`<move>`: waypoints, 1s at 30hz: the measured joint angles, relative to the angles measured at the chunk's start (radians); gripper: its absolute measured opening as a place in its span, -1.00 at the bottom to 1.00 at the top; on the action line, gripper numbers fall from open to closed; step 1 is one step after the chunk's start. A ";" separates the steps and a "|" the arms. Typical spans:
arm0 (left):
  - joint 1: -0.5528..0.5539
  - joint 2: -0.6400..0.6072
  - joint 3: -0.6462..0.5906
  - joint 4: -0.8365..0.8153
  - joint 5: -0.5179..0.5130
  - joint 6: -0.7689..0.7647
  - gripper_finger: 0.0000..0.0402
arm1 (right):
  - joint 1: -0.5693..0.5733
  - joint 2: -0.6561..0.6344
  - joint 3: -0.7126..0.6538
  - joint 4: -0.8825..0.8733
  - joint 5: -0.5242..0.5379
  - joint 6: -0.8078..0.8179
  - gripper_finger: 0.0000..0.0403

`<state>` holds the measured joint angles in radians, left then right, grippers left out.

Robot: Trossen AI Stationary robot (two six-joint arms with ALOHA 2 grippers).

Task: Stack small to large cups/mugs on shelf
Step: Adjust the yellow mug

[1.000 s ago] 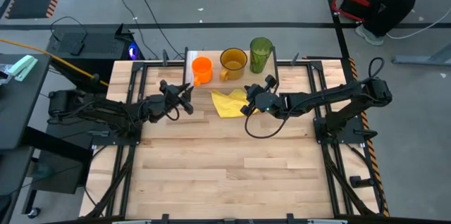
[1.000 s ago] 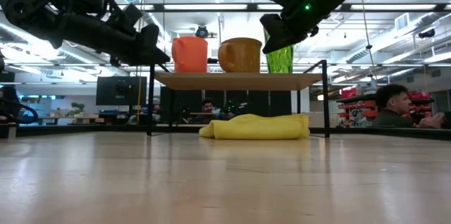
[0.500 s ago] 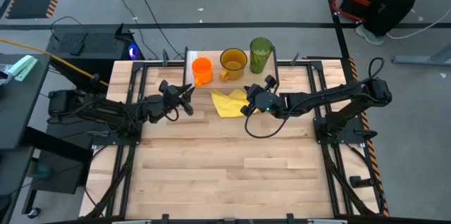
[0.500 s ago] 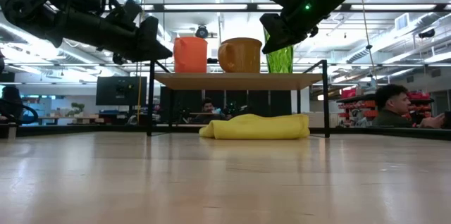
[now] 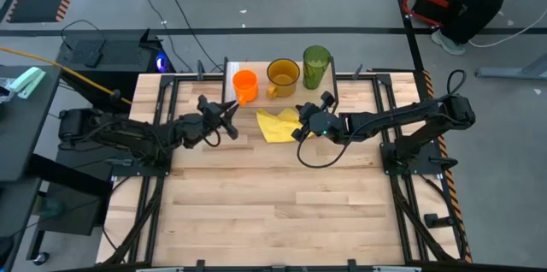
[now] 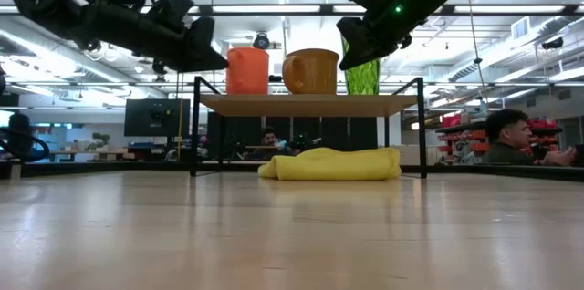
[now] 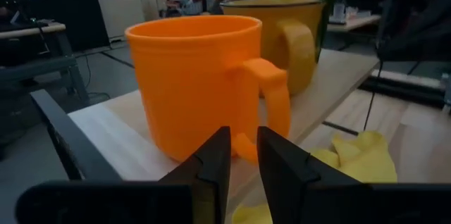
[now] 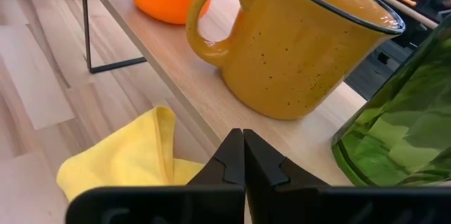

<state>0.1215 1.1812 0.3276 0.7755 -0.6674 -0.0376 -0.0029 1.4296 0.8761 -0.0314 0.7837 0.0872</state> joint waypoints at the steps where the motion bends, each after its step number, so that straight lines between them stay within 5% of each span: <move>1: 0.000 0.000 0.011 -0.022 0.000 0.000 -0.61 | 0.000 0.000 0.000 -0.003 0.000 0.000 -1.00; 19: -0.001 0.000 0.040 -0.106 -0.020 0.002 -0.62 | 0.037 0.000 0.016 0.058 -0.037 -0.082 -1.00; 25: -0.001 0.000 0.040 -0.144 -0.101 0.008 -0.61 | 0.070 0.001 0.252 -0.143 -0.050 -0.121 -1.00; 30: -0.002 0.000 0.040 -0.166 -0.102 0.008 -0.64 | 0.039 0.000 0.487 -0.356 -0.180 -0.053 -1.00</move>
<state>0.1196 1.1812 0.3676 0.6100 -0.7696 -0.0299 0.0366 1.4294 1.3632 -0.3875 0.6039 0.0341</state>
